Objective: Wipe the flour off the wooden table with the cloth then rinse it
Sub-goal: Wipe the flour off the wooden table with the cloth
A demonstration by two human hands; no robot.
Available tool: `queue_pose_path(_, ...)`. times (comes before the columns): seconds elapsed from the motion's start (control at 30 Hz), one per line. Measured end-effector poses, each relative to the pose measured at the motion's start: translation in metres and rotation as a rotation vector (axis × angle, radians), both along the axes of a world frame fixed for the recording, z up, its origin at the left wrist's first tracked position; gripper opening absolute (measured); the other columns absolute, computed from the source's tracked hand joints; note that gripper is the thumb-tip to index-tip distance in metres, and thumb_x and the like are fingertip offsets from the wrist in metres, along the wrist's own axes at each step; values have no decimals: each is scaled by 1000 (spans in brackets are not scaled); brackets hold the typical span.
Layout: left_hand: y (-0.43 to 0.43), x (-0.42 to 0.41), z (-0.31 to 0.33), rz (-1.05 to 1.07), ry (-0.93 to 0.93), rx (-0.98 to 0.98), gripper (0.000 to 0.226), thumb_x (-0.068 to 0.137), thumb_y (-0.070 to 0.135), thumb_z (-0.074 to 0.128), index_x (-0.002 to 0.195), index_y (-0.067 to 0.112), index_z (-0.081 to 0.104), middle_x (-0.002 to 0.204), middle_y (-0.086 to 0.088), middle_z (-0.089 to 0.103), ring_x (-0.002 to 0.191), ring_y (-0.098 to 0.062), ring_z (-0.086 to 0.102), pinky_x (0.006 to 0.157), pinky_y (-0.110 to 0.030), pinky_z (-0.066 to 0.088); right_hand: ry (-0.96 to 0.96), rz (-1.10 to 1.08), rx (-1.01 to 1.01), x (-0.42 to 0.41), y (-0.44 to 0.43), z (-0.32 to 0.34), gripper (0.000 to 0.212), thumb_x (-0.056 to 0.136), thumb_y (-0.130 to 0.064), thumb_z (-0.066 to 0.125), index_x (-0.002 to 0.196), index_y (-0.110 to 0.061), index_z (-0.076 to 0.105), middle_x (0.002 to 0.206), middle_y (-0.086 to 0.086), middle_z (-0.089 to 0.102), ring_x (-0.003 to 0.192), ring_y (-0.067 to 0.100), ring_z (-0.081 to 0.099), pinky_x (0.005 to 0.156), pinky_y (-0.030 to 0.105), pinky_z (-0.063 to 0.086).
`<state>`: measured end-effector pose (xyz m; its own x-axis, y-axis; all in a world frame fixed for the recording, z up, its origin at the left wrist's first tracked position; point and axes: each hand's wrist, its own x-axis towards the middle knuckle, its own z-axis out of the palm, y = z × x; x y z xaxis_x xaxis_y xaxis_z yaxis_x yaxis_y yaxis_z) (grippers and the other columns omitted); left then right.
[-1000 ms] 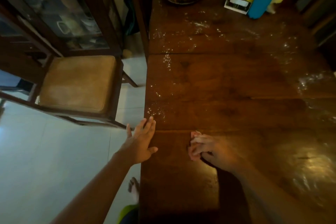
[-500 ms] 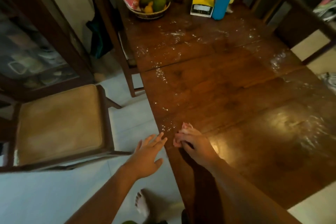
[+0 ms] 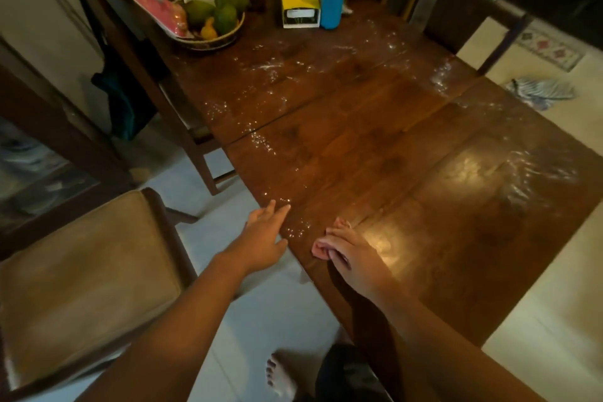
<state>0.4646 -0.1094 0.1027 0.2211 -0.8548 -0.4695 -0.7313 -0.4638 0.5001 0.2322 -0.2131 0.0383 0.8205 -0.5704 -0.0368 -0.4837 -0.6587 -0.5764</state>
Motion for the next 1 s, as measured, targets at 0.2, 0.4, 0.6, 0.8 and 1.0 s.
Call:
queue_pose_path(0.2,-29,20,-5,-110,-49,45,76,99,25,55,158,32,7,167,0,-2,152,-27,-4,120,-54,22,24,-167,-76,-15,-37,-1,36,103,-32,52,137,-39,55,144,-16,55,138,1,43,114,40,42)
queue_pose_path(0.4,-65,48,-8,-234,-189,111,76,100,25,53,159,29,4,166,-4,-4,151,-30,-4,121,-52,15,-25,-309,-108,67,-76,-6,37,102,-24,53,138,-29,60,148,-1,54,144,19,41,123,46,29)
queue_pose_path(0.6,-74,88,-25,-219,-228,121,78,101,37,51,159,25,0,166,-5,-9,152,-31,-4,120,-53,19,2,71,-168,82,-32,-8,36,105,-39,45,140,-36,53,153,-6,47,152,18,25,124,35,13)
queue_pose_path(0.8,-72,99,-33,-150,-159,55,81,96,38,60,158,30,9,167,4,-1,152,-25,2,115,-48,32,49,193,-100,52,-76,-17,40,103,-31,55,142,-38,53,154,-9,44,149,11,32,117,44,39)
queue_pose_path(1.0,-75,95,-31,4,-77,11,80,89,25,72,153,31,25,162,-7,21,144,-26,29,110,-42,39,-63,-40,-118,126,-51,-10,31,104,-35,53,133,-28,62,142,-4,57,146,18,37,124,47,24)
